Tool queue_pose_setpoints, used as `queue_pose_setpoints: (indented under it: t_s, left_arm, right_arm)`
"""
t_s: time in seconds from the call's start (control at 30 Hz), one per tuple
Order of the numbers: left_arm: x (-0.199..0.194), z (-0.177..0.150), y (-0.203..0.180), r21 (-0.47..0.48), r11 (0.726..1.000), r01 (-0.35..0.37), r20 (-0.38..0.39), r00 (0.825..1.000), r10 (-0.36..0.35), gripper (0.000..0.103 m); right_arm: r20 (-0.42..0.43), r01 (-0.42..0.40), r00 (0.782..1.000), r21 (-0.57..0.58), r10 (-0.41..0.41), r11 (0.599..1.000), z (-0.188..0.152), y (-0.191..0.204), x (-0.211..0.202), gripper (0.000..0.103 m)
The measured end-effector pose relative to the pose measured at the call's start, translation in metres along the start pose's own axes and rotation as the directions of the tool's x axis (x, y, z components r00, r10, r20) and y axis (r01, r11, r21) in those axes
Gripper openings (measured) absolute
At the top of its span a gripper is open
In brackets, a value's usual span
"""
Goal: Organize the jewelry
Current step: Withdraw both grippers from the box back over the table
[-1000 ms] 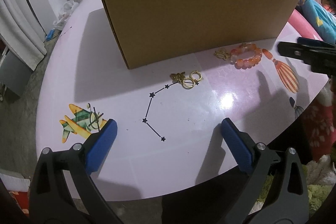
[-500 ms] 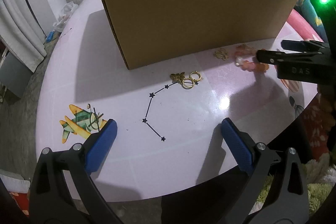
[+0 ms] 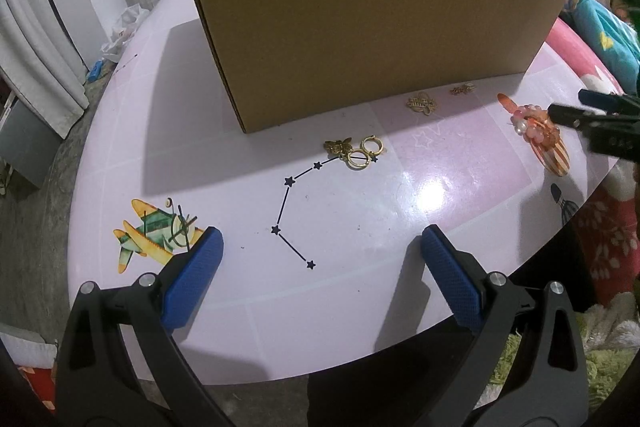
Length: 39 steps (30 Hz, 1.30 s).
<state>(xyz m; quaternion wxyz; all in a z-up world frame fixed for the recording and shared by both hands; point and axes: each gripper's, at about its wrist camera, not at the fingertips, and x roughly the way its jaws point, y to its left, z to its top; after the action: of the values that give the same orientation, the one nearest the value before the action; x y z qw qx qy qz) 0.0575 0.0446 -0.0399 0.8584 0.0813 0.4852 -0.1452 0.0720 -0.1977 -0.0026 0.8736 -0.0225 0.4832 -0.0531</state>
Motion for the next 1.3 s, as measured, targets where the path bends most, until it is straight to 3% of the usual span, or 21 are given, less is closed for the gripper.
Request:
queue_pose_setpoints:
  t_s: [0.2, 0.37, 0.5, 0.6, 0.73, 0.87, 1.03, 1.13, 1.3]
  left_arm:
    - [-0.002, -0.002, -0.002, 0.001, 1.0, -0.002, 0.012, 1.0, 0.002, 0.096]
    - [-0.004, -0.001, -0.001, 0.01, 1.0, 0.004, 0.012, 1.0, -0.004, 0.096]
    - [-0.026, 0.006, 0.01, -0.026, 0.998, 0.056, 0.136, 0.989, -0.052, 0.096]
    - [-0.03, 0.012, 0.015, -0.028, 0.997, 0.069, 0.164, 0.984, -0.064, 0.095]
    - [-0.027, 0.014, 0.013, -0.005, 0.998, 0.064, 0.169, 0.984, -0.062, 0.095]
    - [-0.026, 0.011, 0.007, 0.009, 0.998, 0.07, 0.186, 0.98, -0.07, 0.091]
    - [-0.022, 0.012, 0.006, 0.008, 0.996, 0.094, 0.181, 0.979, -0.094, 0.071]
    - [-0.018, 0.014, 0.004, 0.013, 0.995, 0.099, 0.175, 0.979, -0.099, 0.06]
    - [-0.019, 0.011, 0.0, 0.013, 0.99, 0.138, 0.167, 0.976, -0.138, 0.046]
  right_arm:
    - [0.091, -0.184, 0.979, 0.027, 0.181, 0.983, 0.008, 0.014, -0.021, 0.082]
    - [0.088, -0.325, 0.943, 0.041, 0.321, 0.945, 0.019, 0.027, -0.017, 0.059]
    - [0.083, -0.443, 0.896, 0.074, 0.437, 0.894, 0.025, 0.033, -0.015, 0.04]
    - [0.093, -0.531, 0.847, 0.112, 0.523, 0.84, 0.032, 0.038, -0.012, 0.035]
    - [0.107, -0.579, 0.816, 0.137, 0.569, 0.804, 0.038, 0.042, -0.01, 0.031]
    - [0.118, -0.588, 0.809, 0.149, 0.576, 0.795, 0.044, 0.044, -0.009, 0.031]
    - [0.133, -0.619, 0.785, 0.185, 0.605, 0.763, 0.044, 0.042, -0.004, 0.03]
    - [0.144, -0.623, 0.782, 0.189, 0.606, 0.759, 0.041, 0.04, -0.004, 0.03]
    - [0.13, -0.597, 0.802, 0.172, 0.583, 0.783, 0.031, 0.039, -0.009, 0.03]
